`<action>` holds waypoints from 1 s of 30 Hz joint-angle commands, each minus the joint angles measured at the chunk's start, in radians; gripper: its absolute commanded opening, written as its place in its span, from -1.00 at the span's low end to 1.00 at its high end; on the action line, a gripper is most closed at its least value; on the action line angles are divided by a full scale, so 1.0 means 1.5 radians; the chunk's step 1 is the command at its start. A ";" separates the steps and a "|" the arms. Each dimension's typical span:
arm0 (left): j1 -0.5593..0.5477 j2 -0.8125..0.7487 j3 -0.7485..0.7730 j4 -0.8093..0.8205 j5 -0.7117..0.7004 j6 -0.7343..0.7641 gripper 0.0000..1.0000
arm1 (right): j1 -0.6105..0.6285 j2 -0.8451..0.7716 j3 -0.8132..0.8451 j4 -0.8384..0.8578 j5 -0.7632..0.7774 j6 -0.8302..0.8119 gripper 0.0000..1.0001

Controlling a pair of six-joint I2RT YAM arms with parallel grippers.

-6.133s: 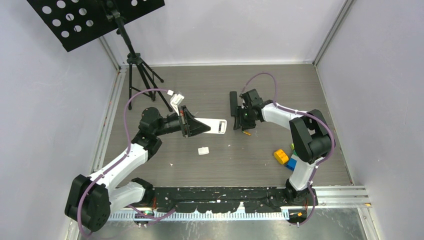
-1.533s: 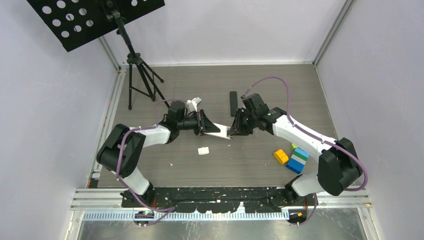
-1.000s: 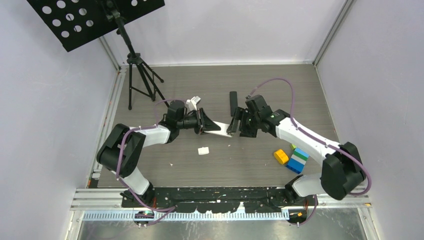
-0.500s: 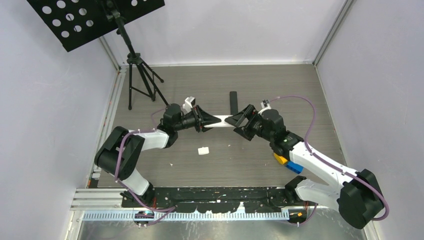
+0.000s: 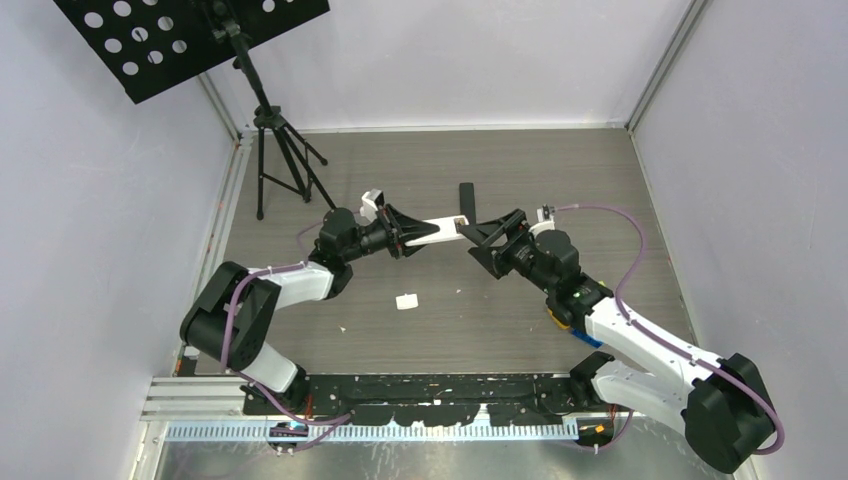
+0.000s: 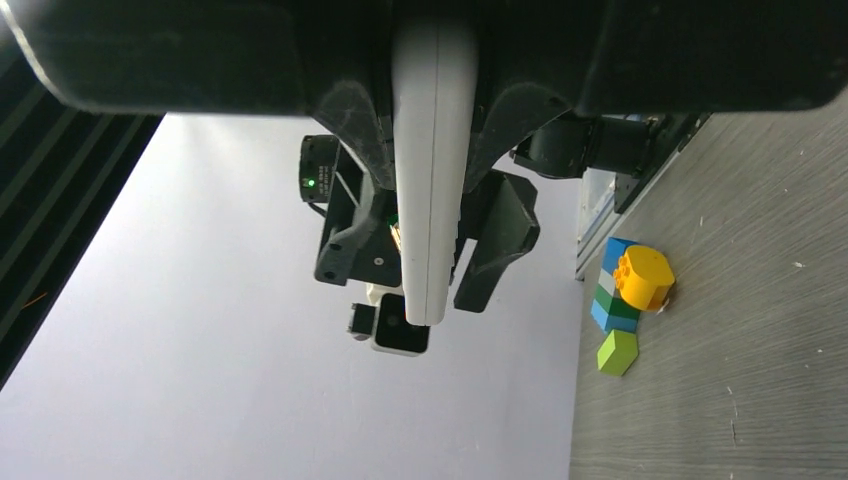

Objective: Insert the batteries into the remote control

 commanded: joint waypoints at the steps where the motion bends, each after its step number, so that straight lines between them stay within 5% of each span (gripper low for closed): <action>1: -0.002 -0.031 -0.001 0.052 -0.009 -0.025 -1.00 | 0.002 -0.017 -0.017 0.087 0.027 0.036 0.46; 4: -0.002 -0.035 0.001 0.053 -0.009 -0.028 -1.00 | 0.002 -0.013 -0.028 0.130 0.026 0.037 0.27; 16: -0.004 -0.043 0.002 0.052 -0.003 -0.035 -1.00 | 0.002 0.026 -0.042 0.193 0.012 0.058 0.24; 30: -0.009 -0.068 0.023 0.054 0.017 -0.033 -1.00 | 0.002 0.082 -0.047 0.204 0.007 0.078 -0.19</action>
